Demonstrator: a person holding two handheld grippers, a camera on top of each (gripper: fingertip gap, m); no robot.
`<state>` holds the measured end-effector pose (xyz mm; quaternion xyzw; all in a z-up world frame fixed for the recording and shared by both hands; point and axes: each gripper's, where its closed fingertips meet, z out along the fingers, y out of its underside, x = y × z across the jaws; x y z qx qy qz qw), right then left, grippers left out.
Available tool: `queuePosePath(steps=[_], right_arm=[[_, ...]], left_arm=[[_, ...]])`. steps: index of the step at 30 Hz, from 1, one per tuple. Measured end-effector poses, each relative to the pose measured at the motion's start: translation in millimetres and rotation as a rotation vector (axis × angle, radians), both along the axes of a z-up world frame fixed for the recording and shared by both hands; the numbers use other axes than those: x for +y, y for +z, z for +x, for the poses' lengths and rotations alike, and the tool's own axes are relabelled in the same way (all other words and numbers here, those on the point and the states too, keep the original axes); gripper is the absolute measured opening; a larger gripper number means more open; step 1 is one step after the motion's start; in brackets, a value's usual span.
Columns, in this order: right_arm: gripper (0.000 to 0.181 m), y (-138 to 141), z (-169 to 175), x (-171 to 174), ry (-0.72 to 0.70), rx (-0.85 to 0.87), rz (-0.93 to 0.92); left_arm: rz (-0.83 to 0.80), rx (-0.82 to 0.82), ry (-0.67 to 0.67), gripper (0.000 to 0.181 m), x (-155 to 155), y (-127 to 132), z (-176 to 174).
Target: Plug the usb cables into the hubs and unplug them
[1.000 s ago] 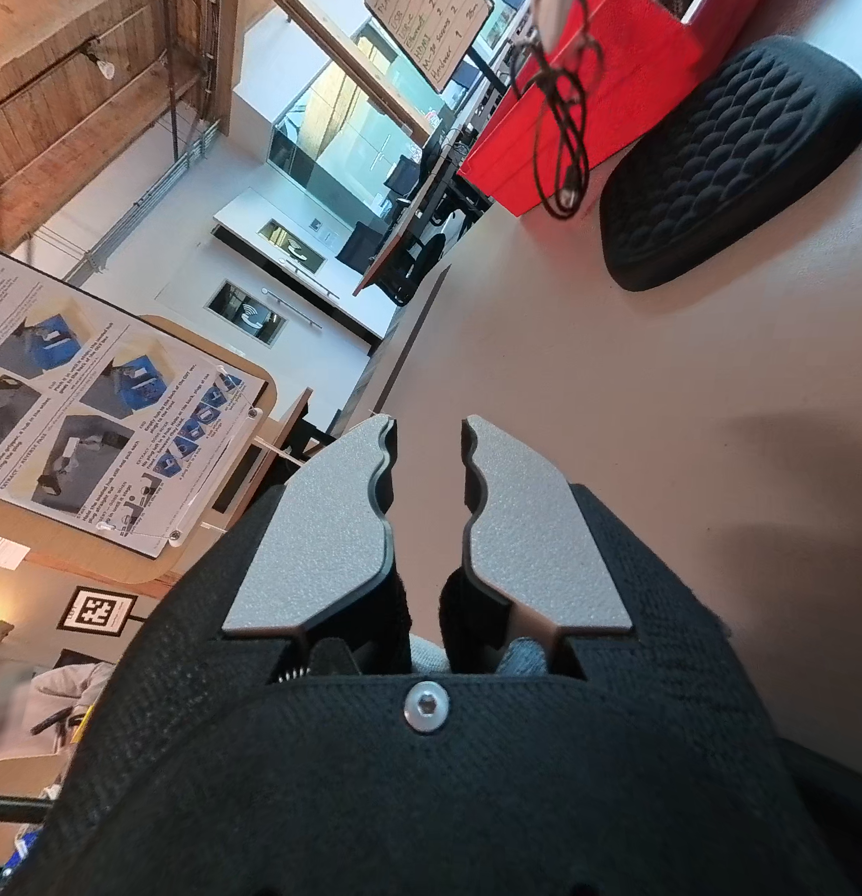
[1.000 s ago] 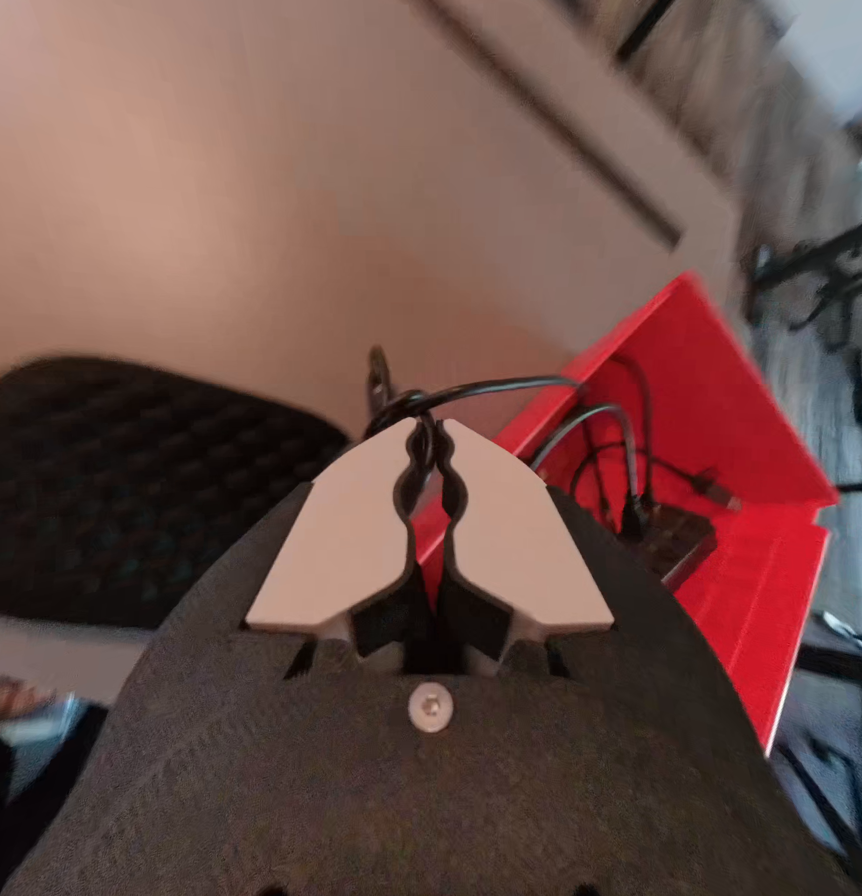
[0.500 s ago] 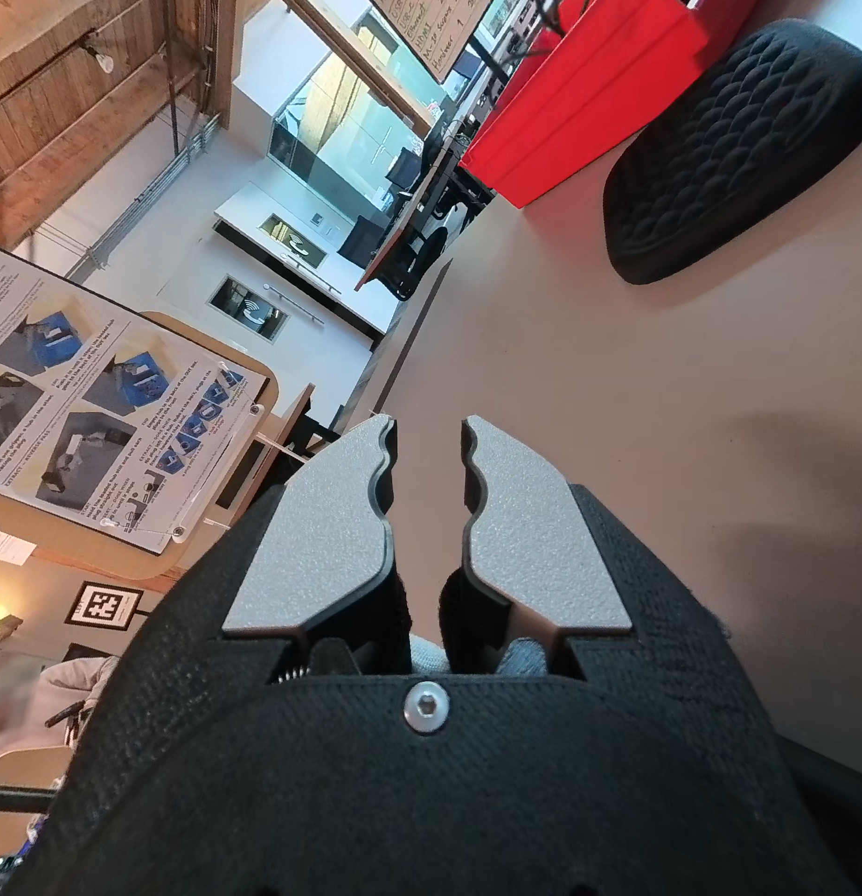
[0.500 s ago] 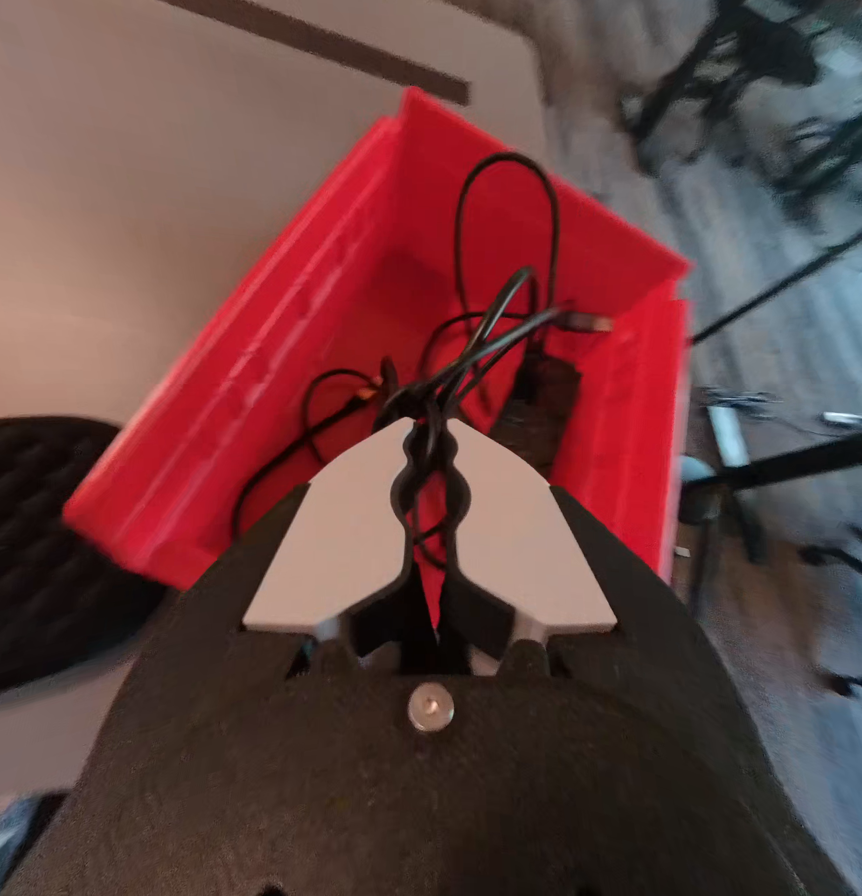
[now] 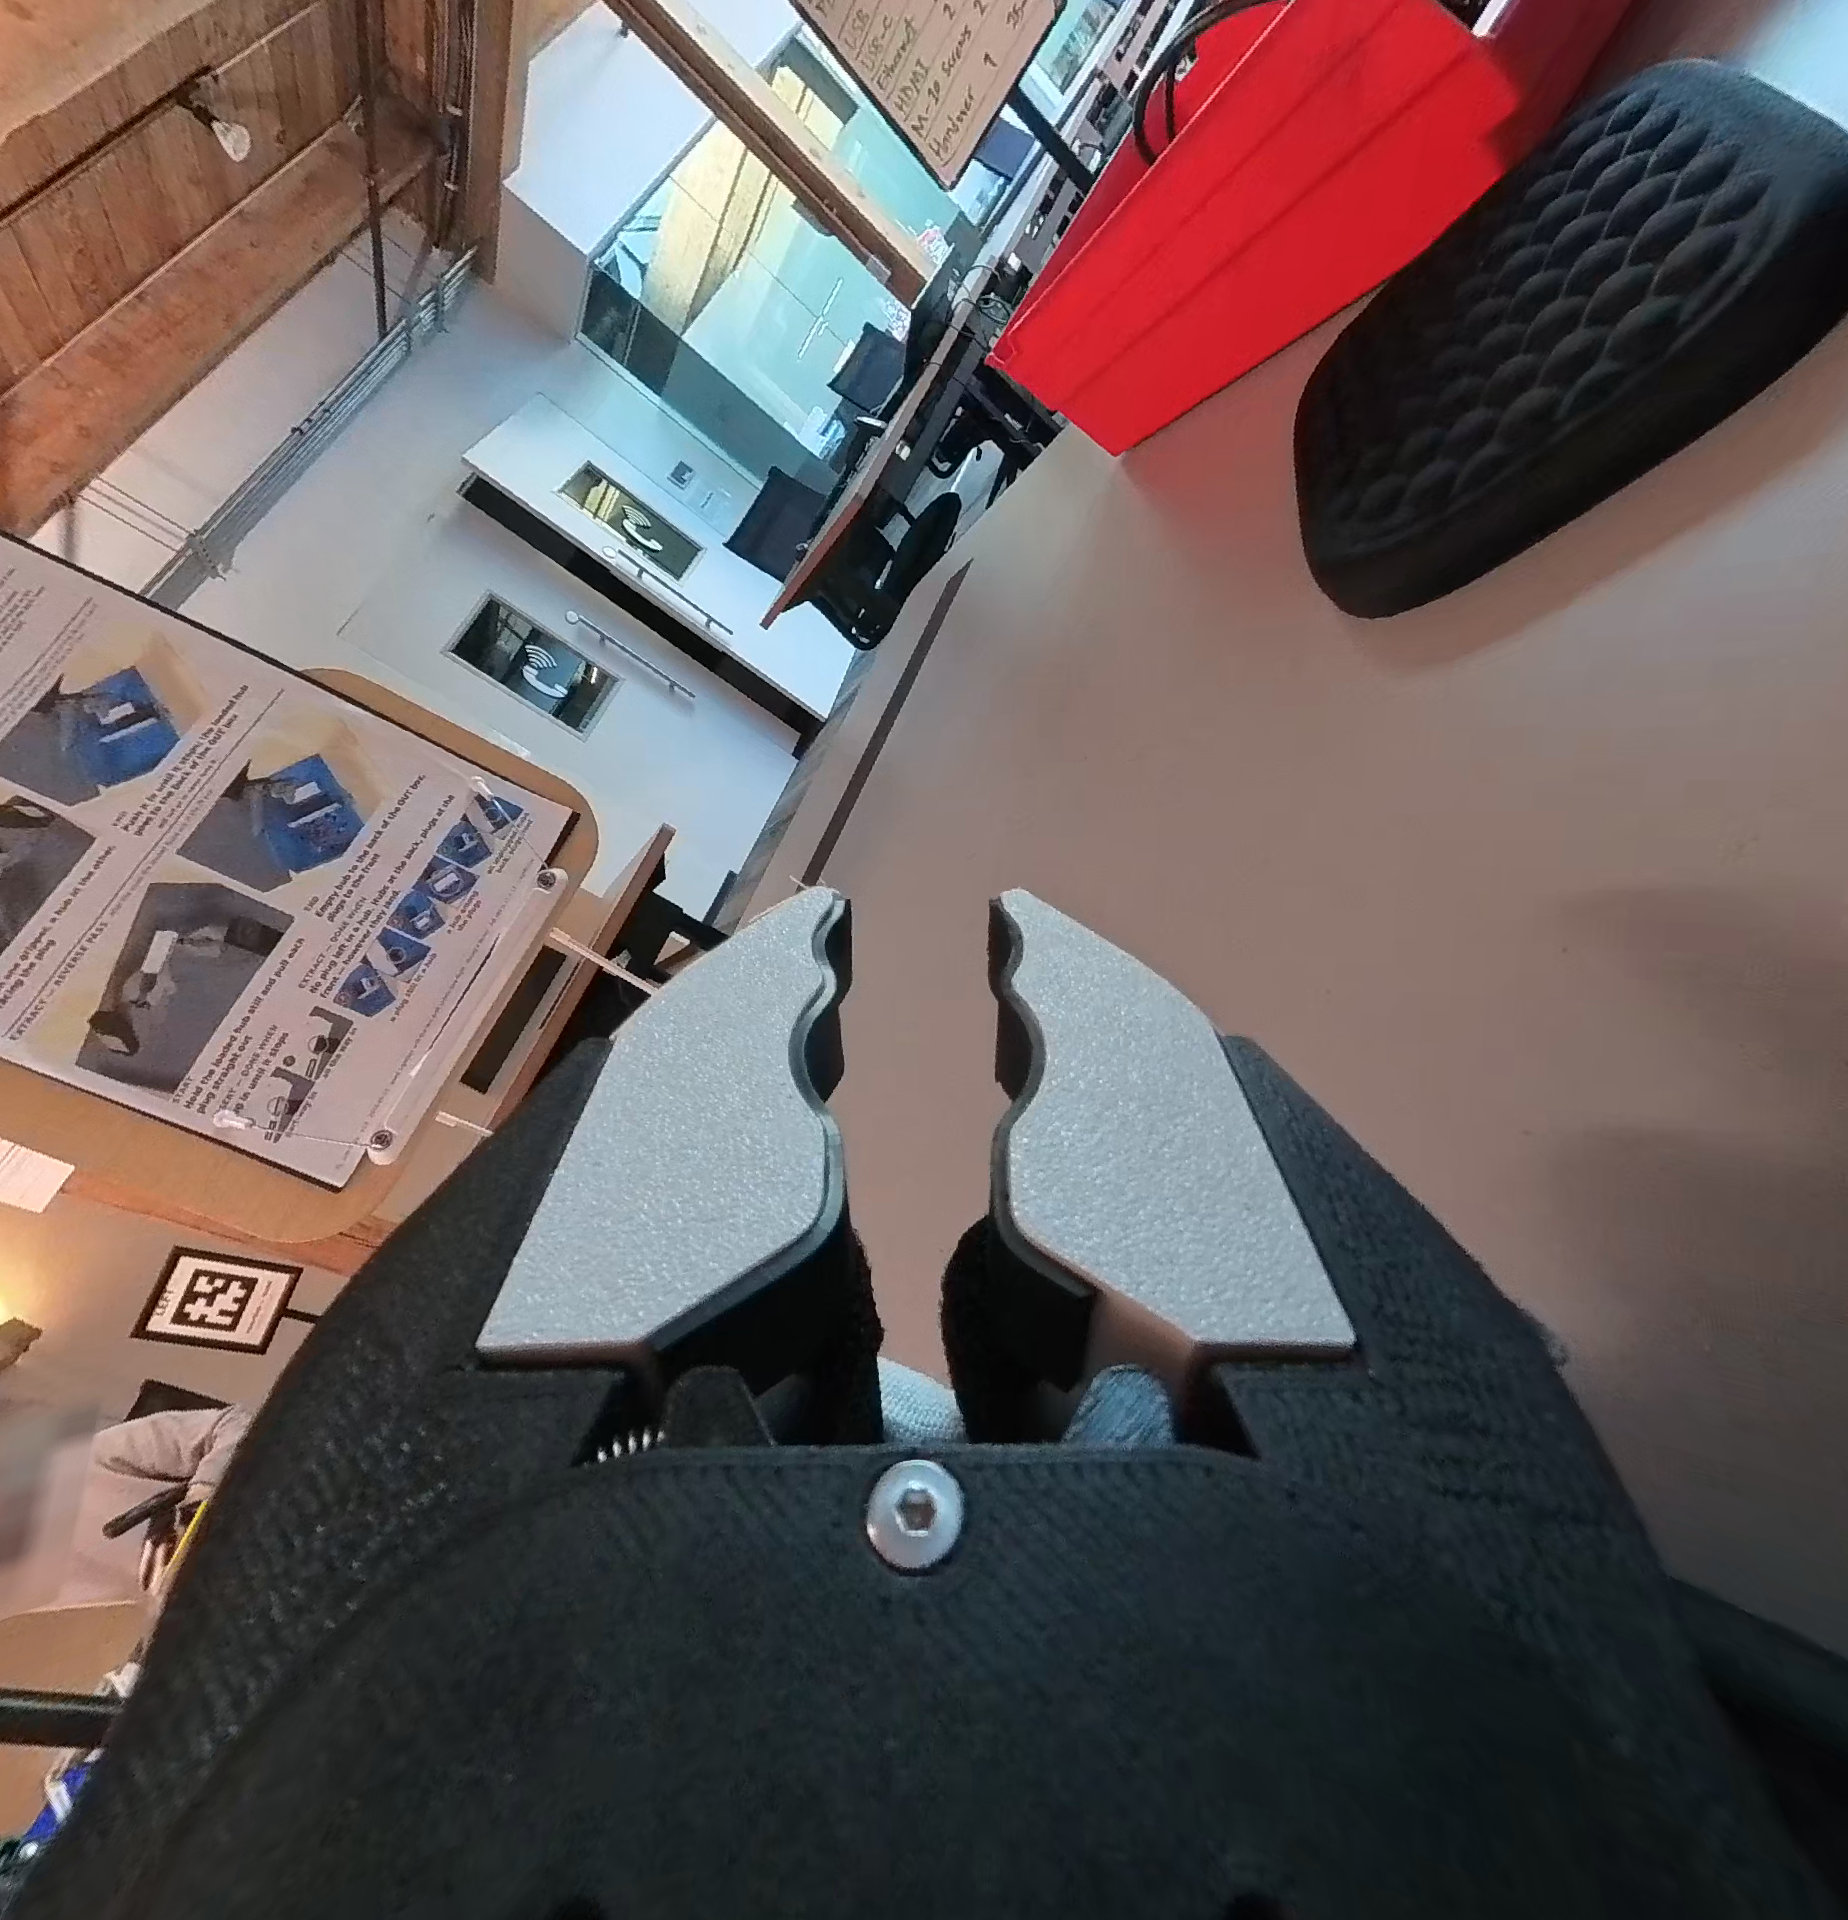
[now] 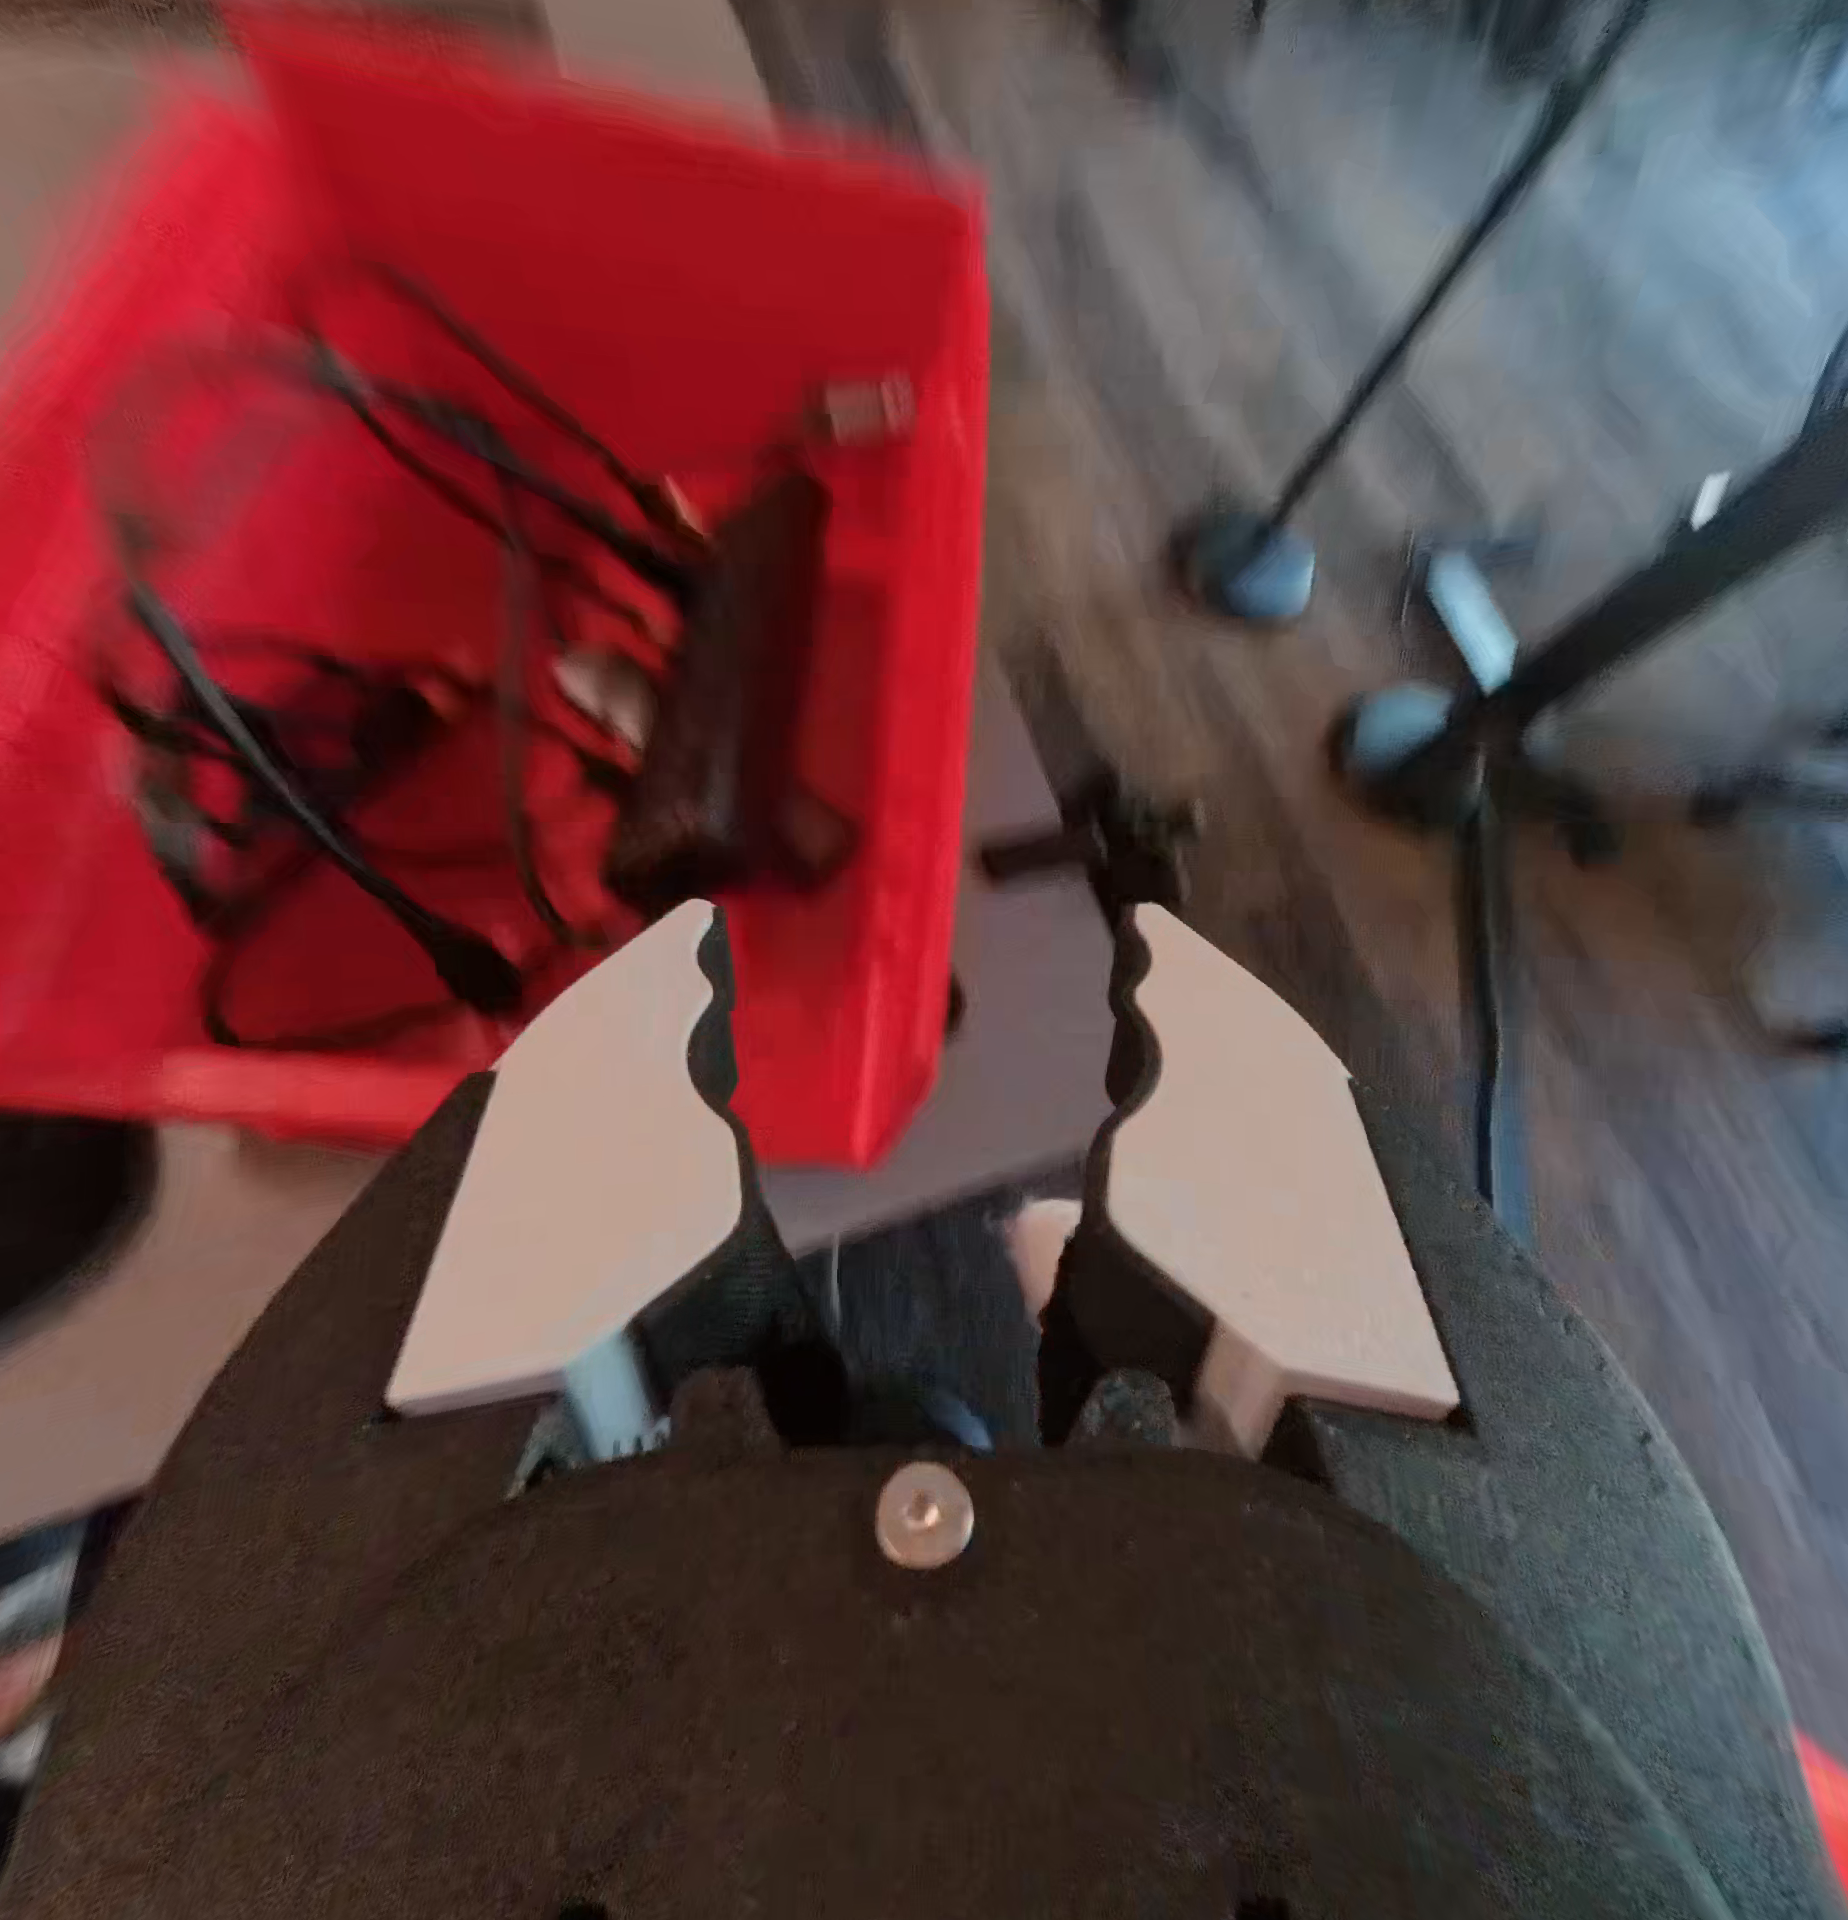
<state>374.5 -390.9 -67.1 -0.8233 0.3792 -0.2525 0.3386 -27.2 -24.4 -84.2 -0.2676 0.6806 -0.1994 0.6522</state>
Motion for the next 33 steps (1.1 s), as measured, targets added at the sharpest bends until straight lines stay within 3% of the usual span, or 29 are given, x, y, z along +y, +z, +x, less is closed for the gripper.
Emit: queuePosePath(steps=[3,4,6,9,13,17,25,33], right_arm=[[0.062,-56,-17,-5,0.074,0.323,-0.064],[0.038,-65,-18,3,0.126,0.377,-0.043],[0.006,-75,-4,5,0.106,0.354,-0.090],[0.007,-74,3,29,0.184,0.281,-0.098],[0.011,-76,8,83,0.308,0.164,-0.077],[0.011,-75,3,137,0.398,-0.006,-0.169],[0.017,-75,-65,236,0.583,-0.065,-0.117],[0.021,-75,-154,300,0.758,-0.105,-0.109]], left_arm=[[-0.002,0.002,0.004,0.024,1,0,0],[-0.001,0.001,0.005,0.024,1,0,0],[-0.002,0.002,0.006,0.024,1,-1,0],[0.000,0.005,0.009,0.024,2,-1,0],[-0.001,0.001,0.008,0.024,2,-1,-1],[0.000,0.001,0.007,0.024,2,-1,-1],[0.008,-0.008,0.009,0.024,2,1,-2],[0.029,-0.038,0.003,0.024,-1,6,-4]])
